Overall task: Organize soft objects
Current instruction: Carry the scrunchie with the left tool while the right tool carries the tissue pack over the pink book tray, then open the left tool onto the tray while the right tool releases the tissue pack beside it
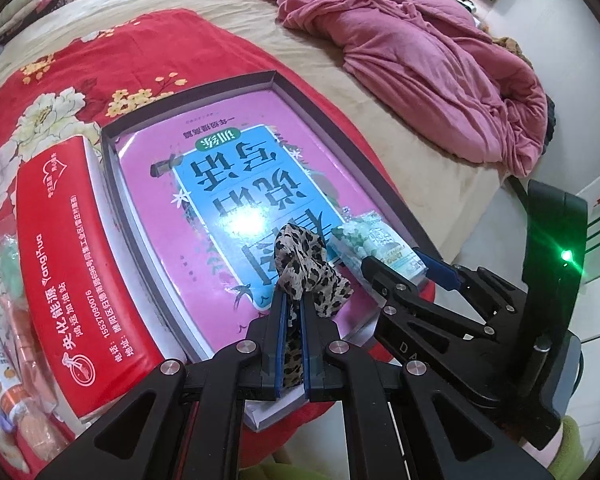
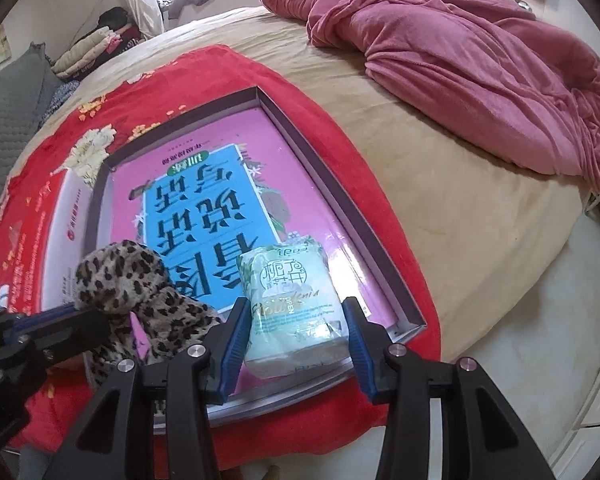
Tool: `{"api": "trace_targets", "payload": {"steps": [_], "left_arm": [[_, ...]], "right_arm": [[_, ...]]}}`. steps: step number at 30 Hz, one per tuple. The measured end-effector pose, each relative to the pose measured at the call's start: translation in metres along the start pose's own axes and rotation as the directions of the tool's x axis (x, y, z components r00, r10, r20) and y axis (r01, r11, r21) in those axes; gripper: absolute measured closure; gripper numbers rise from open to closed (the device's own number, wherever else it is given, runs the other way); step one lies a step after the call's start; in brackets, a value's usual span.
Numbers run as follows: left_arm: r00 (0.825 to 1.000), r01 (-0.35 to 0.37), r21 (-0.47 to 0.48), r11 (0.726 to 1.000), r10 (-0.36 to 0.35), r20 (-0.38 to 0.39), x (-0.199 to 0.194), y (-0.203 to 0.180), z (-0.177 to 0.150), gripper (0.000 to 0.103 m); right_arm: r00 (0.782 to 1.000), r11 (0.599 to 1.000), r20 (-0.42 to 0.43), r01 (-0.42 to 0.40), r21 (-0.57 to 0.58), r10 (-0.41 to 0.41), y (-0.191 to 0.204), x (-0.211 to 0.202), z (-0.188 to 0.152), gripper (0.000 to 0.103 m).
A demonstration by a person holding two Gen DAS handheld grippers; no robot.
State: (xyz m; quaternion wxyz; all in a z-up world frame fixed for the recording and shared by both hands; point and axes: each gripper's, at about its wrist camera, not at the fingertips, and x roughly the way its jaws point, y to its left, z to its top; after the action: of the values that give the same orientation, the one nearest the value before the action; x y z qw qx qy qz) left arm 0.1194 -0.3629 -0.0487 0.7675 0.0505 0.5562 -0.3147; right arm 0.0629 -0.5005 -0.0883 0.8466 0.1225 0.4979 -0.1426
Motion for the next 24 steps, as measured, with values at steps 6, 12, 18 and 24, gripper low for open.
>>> {"api": "trace_targets", "payload": {"steps": [6, 12, 18, 24], "left_arm": [[1.000, -0.006, -0.001, 1.000, 0.006, -0.006, 0.003, 0.001, 0.002, 0.097], [1.000, -0.025, 0.006, 1.000, 0.025, -0.018, 0.009, -0.001, 0.004, 0.097], [0.999, -0.037, 0.012, 0.999, 0.037, -0.025, 0.012, -0.003, 0.004, 0.097], [0.998, -0.055, 0.006, 0.998, 0.055, -0.039, 0.016, -0.001, 0.006, 0.096]], "right_arm": [[1.000, 1.000, 0.003, -0.003, 0.014, 0.003, -0.004, 0.002, 0.000, 0.055], [1.000, 1.000, 0.013, -0.003, 0.025, 0.002, -0.011, -0.004, 0.000, 0.051], [0.999, 1.000, 0.029, 0.022, 0.019, -0.022, -0.017, -0.011, 0.002, 0.050], [0.999, 0.999, 0.027, 0.036, 0.031, -0.037, -0.025, -0.015, 0.002, 0.050]]}}
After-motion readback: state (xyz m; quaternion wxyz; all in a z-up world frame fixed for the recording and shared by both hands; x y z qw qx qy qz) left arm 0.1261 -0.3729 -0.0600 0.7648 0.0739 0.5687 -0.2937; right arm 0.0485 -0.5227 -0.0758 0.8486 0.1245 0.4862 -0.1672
